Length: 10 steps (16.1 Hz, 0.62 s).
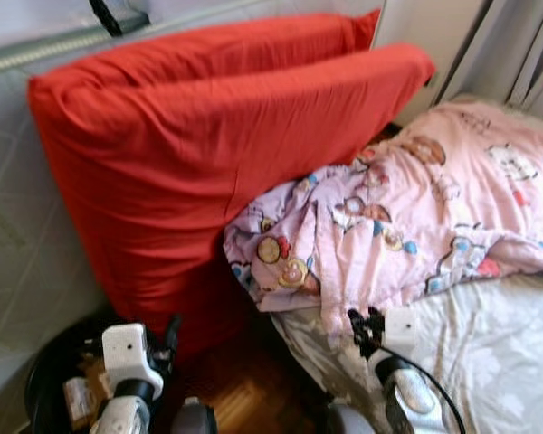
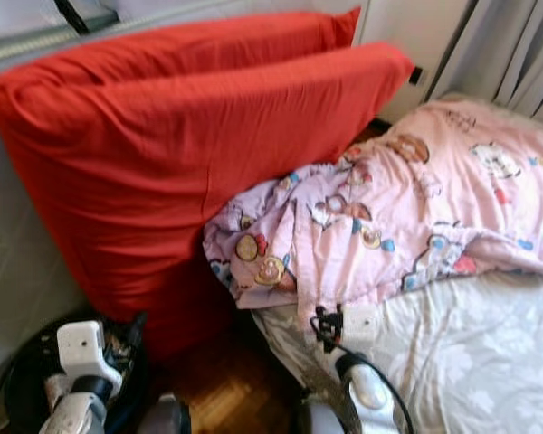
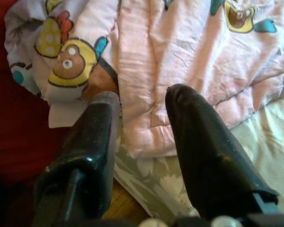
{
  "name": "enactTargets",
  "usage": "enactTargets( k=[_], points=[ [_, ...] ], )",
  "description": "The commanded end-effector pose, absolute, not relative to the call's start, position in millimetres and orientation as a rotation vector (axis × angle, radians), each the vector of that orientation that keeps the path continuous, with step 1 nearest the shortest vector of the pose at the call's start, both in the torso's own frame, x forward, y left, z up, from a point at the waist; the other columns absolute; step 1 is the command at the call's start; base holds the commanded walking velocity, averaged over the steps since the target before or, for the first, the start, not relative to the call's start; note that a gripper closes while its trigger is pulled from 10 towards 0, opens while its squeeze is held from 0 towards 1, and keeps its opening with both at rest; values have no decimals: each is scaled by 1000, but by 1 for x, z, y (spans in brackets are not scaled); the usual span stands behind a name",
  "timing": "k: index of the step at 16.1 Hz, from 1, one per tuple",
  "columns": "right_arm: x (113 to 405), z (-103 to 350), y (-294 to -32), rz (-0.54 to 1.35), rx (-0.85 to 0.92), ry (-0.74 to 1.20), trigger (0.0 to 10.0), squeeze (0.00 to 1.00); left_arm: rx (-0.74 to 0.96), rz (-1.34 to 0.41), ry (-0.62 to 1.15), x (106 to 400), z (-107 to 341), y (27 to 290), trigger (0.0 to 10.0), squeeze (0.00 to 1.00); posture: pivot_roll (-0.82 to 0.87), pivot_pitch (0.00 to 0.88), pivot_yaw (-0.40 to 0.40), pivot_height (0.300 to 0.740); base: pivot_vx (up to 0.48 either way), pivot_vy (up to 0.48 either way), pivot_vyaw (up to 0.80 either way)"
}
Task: Clean up the room
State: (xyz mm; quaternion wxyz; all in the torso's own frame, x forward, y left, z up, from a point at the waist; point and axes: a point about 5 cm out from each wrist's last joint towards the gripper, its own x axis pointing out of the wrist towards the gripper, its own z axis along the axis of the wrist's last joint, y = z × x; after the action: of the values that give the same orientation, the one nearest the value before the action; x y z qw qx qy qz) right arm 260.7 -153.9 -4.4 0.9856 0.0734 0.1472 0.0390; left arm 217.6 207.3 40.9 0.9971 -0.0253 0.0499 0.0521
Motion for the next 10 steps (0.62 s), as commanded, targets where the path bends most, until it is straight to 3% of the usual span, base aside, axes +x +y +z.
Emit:
enactTargets(
  k=[1,7,10],
  points=[
    [260,-5,-156,70,151,296,10000,0,-53,101,103,216,42,208,10000,0,78,106,-39,636,0,0,0],
    [260,-6,-155,73,158,293,10000,0,-59,98,116,216,39,208,10000,0,81,106,-38,636,0,0,0],
    [261,-5,-154,78,163,291,10000,0,-63,103,129,216,37,209,10000,0,83,106,-37,636,0,415,0]
  ],
)
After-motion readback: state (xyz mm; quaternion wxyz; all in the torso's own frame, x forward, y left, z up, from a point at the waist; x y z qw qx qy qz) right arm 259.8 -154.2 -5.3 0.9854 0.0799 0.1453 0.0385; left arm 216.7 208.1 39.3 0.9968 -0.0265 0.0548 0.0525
